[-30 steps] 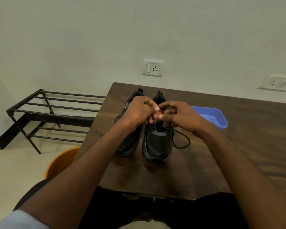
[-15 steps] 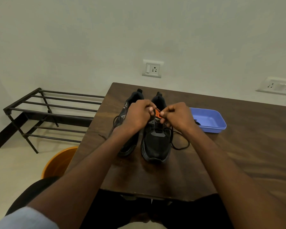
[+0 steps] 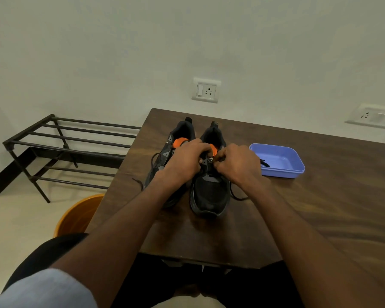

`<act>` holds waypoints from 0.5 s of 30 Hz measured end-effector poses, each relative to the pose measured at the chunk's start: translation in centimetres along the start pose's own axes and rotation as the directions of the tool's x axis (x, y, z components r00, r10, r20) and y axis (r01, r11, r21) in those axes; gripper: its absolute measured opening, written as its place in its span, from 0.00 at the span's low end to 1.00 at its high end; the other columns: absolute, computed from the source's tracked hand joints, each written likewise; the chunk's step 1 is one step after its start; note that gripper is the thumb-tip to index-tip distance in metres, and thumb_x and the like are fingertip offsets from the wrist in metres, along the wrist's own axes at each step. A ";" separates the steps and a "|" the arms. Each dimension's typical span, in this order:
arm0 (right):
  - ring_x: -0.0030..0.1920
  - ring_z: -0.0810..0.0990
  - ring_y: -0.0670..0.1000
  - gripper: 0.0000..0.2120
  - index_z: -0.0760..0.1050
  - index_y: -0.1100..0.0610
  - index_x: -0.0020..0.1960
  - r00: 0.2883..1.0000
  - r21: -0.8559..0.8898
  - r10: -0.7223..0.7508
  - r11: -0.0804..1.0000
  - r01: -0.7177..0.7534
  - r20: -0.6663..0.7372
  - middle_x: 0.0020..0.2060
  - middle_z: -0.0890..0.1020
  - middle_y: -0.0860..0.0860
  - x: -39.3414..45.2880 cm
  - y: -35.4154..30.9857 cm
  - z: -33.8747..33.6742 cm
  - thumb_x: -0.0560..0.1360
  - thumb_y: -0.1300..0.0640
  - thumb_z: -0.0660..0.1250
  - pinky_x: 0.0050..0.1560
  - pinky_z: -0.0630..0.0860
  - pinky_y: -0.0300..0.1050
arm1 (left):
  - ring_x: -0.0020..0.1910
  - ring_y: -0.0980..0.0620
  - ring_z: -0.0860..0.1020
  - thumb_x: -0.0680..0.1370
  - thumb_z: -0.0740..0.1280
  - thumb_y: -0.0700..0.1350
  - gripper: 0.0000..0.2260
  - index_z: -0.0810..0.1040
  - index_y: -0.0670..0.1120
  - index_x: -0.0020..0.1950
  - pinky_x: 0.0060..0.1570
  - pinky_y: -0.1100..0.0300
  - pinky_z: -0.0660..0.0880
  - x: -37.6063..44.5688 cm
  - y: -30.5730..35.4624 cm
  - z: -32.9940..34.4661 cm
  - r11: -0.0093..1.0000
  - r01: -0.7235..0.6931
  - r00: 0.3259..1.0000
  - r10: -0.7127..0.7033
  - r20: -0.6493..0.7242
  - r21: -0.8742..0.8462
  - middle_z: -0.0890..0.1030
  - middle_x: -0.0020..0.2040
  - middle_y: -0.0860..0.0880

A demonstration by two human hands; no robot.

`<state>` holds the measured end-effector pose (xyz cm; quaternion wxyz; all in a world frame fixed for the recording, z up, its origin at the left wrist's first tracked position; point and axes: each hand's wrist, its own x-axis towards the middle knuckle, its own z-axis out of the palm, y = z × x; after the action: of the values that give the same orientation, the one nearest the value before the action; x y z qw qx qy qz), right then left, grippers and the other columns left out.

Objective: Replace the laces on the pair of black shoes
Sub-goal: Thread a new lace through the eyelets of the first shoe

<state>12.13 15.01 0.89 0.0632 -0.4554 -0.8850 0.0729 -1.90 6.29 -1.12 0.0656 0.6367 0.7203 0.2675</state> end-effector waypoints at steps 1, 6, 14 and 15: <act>0.39 0.81 0.48 0.10 0.85 0.48 0.55 1.000 -0.009 0.009 1.000 -0.009 -0.002 0.43 0.85 0.49 0.0 -0.1 0.1 0.78 0.47 0.70 0.32 0.71 0.41 | 0.52 0.53 0.71 0.76 0.68 0.31 0.17 0.80 0.49 0.59 0.57 0.56 0.74 0.0 0.1 0.0 1.000 -0.005 1.000 0.005 -0.003 -0.003 0.74 0.54 0.53; 0.39 0.81 0.49 0.09 0.85 0.49 0.55 1.000 0.026 0.016 1.000 -0.016 -0.001 0.43 0.85 0.50 -0.1 -0.5 0.7 0.78 0.47 0.70 0.37 0.78 0.44 | 0.52 0.51 0.72 0.75 0.68 0.31 0.16 0.79 0.50 0.57 0.53 0.58 0.73 -0.1 -0.2 0.1 1.000 -0.024 1.000 0.025 0.004 -0.006 0.73 0.53 0.53; 0.47 0.83 0.49 0.08 0.86 0.47 0.55 0.995 0.337 -0.019 0.941 -0.016 0.101 0.51 0.87 0.47 -0.2 0.2 1.3 0.80 0.55 0.70 0.52 0.83 0.52 | 0.39 0.53 0.77 0.78 0.66 0.32 0.19 0.76 0.48 0.66 0.44 0.57 0.78 -0.6 0.3 -0.3 0.993 0.010 1.000 -0.007 0.029 -0.122 0.74 0.39 0.53; 0.47 0.84 0.49 0.08 0.86 0.47 0.54 0.996 0.332 -0.014 0.943 -0.017 0.089 0.51 0.87 0.47 -0.2 0.1 1.4 0.79 0.55 0.70 0.52 0.83 0.53 | 0.39 0.52 0.78 0.79 0.66 0.32 0.19 0.75 0.48 0.66 0.44 0.57 0.79 -0.6 0.3 -0.3 0.991 0.022 0.999 -0.018 0.033 -0.134 0.75 0.39 0.51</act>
<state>12.07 14.82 -0.53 0.0992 -0.4352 -0.8617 0.2414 -1.64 5.61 -0.89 0.1225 0.6278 0.7058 0.3045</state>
